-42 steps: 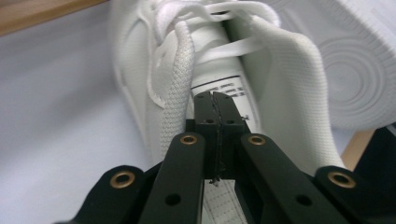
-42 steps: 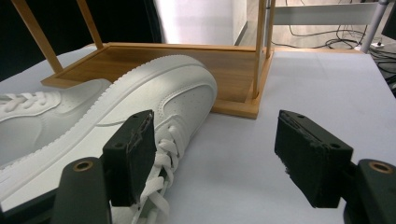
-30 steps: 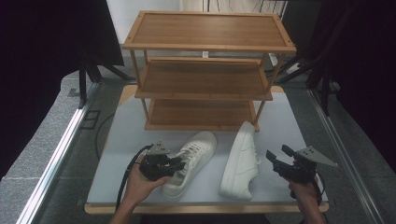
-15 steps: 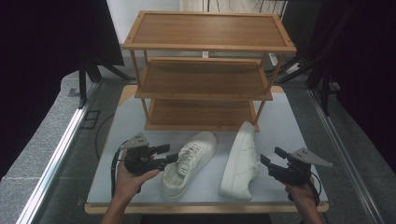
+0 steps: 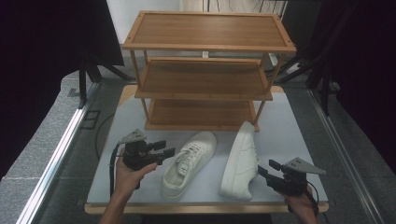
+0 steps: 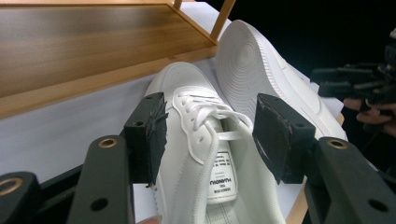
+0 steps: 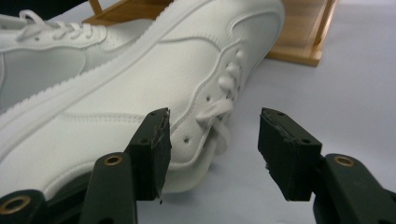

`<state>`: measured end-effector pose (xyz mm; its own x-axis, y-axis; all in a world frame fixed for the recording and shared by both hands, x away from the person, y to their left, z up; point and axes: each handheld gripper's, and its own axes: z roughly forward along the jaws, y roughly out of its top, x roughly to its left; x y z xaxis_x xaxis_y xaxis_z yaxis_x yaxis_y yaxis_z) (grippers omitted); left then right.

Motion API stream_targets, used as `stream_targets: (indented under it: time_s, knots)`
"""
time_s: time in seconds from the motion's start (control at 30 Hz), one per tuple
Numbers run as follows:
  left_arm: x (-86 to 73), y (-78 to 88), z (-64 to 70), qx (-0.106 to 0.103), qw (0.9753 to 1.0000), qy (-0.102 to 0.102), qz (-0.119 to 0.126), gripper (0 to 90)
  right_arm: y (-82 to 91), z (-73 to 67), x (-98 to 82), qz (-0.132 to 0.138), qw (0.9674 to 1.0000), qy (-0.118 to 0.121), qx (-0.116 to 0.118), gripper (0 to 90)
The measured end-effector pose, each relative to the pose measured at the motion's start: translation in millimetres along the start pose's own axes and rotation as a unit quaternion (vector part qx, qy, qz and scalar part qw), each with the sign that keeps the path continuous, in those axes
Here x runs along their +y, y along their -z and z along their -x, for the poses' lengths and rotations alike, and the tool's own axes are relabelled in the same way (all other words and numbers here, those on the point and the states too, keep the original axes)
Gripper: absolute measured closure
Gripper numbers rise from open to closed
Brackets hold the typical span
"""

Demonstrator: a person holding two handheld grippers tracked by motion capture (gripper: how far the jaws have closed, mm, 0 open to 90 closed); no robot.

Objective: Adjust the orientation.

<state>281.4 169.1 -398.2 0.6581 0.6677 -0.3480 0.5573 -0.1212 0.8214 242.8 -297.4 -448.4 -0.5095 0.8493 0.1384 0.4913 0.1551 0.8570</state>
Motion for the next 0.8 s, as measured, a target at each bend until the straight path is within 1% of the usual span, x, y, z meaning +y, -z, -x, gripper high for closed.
stream_targets:
  time_s: [0.1, 0.2, 0.27, 0.33, 0.4, 0.43, 0.5, 0.57, 0.63, 0.67, 0.7, 0.77, 0.8]
  knots:
    - [-0.6, -1.5, -0.1, 0.001, 1.0000, 0.001, -0.002, 44.5, 2.7, 0.9, -2.8, 0.003, 0.9999, -0.011, 0.006, 45.1]
    - [-1.7, -2.9, 0.2, 0.001, 1.0000, 0.002, -0.005, 44.5, 9.6, -1.0, -12.4, -0.004, 0.9996, -0.018, 0.019, 46.6]
    - [-2.6, -3.4, 0.1, -0.001, 1.0000, 0.004, -0.006, 44.5, 13.2, -3.5, -21.0, -0.009, 0.9990, -0.026, 0.034, 50.8]
    - [-3.1, -3.9, 0.3, 0.000, 1.0000, 0.006, -0.007, 44.5, 13.1, -7.9, -27.7, -0.020, 0.9985, -0.022, 0.047, 57.4]
    - [-3.4, -4.6, 1.6, 0.001, 1.0000, 0.006, -0.007, 44.5, 8.1, -14.4, -30.0, -0.040, 0.9979, -0.016, 0.049, 66.5]
    - [-3.6, -4.9, 2.2, -0.001, 1.0000, 0.005, -0.008, 44.6, 4.0, -17.5, -29.9, -0.050, 0.9973, -0.012, 0.052, 70.4]
    - [-4.1, -5.8, 3.7, -0.001, 0.9999, 0.003, -0.010, 44.5, -3.8, -24.5, -30.3, -0.058, 0.9964, -0.003, 0.061, 74.9]
    - [-4.7, -6.5, 3.6, -0.001, 0.9999, 0.004, -0.012, 44.5, -10.9, -28.9, -30.1, -0.058, 0.9960, -0.008, 0.067, 75.9]
    - [-5.8, -7.6, 2.5, -0.004, 0.9999, 0.008, -0.012, 44.5, -17.7, -29.0, -28.3, -0.045, 0.9964, -0.030, 0.065, 74.2]
    - [-6.3, -7.8, 2.0, -0.004, 0.9999, 0.011, -0.013, 44.5, -21.3, -27.8, -26.6, -0.041, 0.9951, -0.043, 0.079, 73.0]
    - [-6.7, -7.9, 1.8, -0.004, 0.9998, 0.012, -0.013, 44.5, -25.0, -27.6, -24.7, -0.038, 0.9940, -0.051, 0.089, 73.0]
    - [-6.9, -7.4, 1.9, -0.003, 0.9998, 0.011, -0.013, 44.5, -31.2, -31.3, -21.2, -0.035, 0.9951, -0.044, 0.081, 73.6]
    - [-6.8, -6.7, 2.0, -0.003, 0.9999, 0.012, -0.012, 44.6, -32.8, -32.3, -19.3, -0.033, 0.9949, -0.046, 0.084, 73.8]
